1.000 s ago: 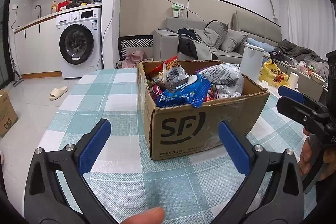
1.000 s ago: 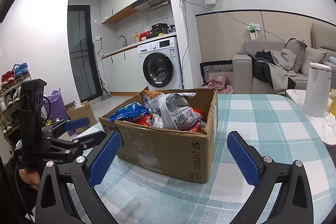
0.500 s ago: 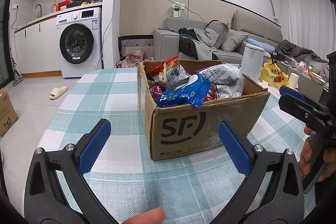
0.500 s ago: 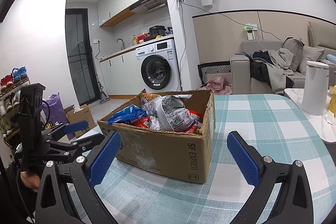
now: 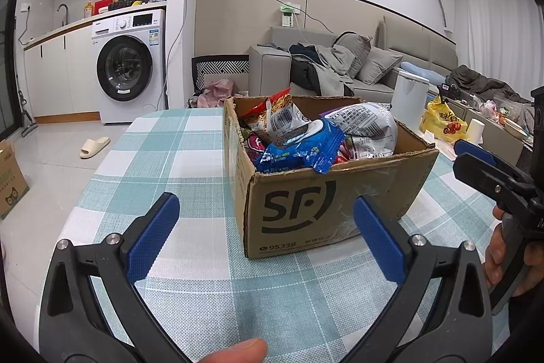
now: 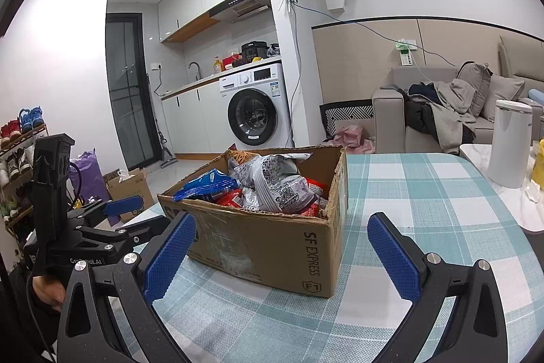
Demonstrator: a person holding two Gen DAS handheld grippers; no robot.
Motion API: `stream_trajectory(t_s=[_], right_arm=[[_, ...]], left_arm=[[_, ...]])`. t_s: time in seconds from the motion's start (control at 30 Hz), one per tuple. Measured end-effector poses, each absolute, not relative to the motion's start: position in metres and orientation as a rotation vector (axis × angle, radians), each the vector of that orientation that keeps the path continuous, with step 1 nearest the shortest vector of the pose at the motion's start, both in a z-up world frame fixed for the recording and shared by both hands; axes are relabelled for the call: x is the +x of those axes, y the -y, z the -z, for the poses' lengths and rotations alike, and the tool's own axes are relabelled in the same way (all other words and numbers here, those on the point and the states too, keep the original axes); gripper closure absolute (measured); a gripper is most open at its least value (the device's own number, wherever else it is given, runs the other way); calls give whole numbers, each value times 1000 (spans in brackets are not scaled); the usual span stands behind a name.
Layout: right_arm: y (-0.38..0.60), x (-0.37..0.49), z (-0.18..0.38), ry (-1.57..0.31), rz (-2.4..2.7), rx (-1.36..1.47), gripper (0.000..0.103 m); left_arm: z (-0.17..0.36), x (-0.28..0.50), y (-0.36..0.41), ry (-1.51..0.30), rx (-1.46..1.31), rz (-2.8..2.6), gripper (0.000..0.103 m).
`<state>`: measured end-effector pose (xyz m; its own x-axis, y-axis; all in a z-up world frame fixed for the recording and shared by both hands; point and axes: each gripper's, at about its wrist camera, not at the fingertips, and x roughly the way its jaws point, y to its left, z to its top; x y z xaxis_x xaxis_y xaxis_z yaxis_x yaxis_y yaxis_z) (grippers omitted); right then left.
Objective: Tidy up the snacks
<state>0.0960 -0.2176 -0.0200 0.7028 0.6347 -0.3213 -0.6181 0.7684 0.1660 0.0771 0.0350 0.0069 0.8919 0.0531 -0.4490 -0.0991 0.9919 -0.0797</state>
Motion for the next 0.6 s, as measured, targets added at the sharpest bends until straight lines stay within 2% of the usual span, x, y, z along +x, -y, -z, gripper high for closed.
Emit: stream_trajectory(t_s=[0.6], right_arm=[[219, 95, 20, -374, -696, 46, 0]], left_arm=[[-7, 77, -35, -462, -101, -79, 1]])
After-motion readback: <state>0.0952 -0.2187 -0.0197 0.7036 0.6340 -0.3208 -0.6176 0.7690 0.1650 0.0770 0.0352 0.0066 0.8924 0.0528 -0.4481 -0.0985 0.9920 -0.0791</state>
